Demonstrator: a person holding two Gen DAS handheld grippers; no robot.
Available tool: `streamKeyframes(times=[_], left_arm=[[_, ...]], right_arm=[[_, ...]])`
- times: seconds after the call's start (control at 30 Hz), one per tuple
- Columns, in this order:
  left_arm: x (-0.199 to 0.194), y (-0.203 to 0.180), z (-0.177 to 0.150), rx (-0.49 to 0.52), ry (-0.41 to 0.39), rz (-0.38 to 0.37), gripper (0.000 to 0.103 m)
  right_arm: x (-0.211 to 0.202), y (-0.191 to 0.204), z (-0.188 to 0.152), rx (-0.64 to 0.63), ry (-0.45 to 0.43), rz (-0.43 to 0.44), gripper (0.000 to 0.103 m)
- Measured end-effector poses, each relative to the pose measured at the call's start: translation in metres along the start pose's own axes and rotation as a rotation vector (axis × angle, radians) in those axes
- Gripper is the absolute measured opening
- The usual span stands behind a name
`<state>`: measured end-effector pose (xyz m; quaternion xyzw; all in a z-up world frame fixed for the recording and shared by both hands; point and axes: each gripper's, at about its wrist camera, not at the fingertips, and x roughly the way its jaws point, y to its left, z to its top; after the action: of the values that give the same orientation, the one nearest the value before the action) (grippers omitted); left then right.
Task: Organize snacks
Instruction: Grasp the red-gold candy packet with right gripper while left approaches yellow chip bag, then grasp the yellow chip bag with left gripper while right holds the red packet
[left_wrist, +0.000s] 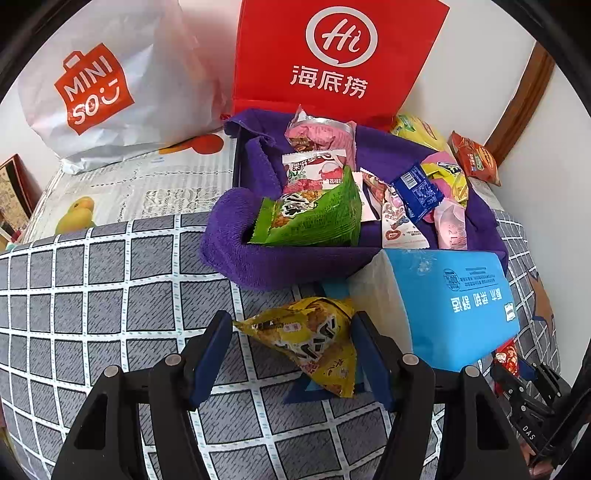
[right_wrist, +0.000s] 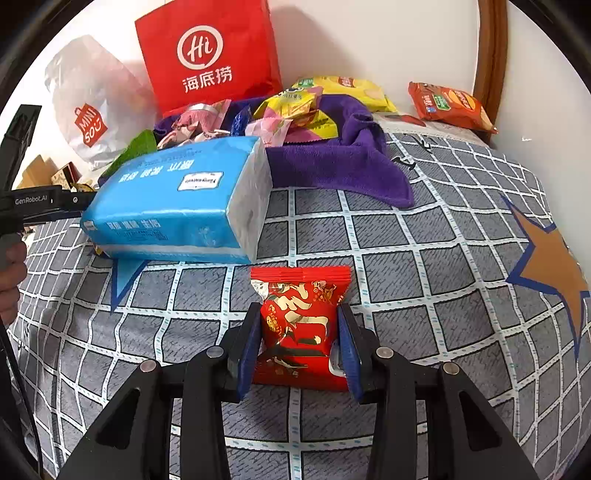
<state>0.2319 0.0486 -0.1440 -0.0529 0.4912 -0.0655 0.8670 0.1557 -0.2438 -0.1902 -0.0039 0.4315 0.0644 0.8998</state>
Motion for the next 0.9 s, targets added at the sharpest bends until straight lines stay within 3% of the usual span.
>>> streamKeyframes(times=[0.9], left_arm=[[0.014, 0.002, 0.001, -0.001, -0.005, -0.043, 0.068]], right_arm=[[0.003, 0.005, -0.002, -0.038, -0.05, -0.035, 0.041]])
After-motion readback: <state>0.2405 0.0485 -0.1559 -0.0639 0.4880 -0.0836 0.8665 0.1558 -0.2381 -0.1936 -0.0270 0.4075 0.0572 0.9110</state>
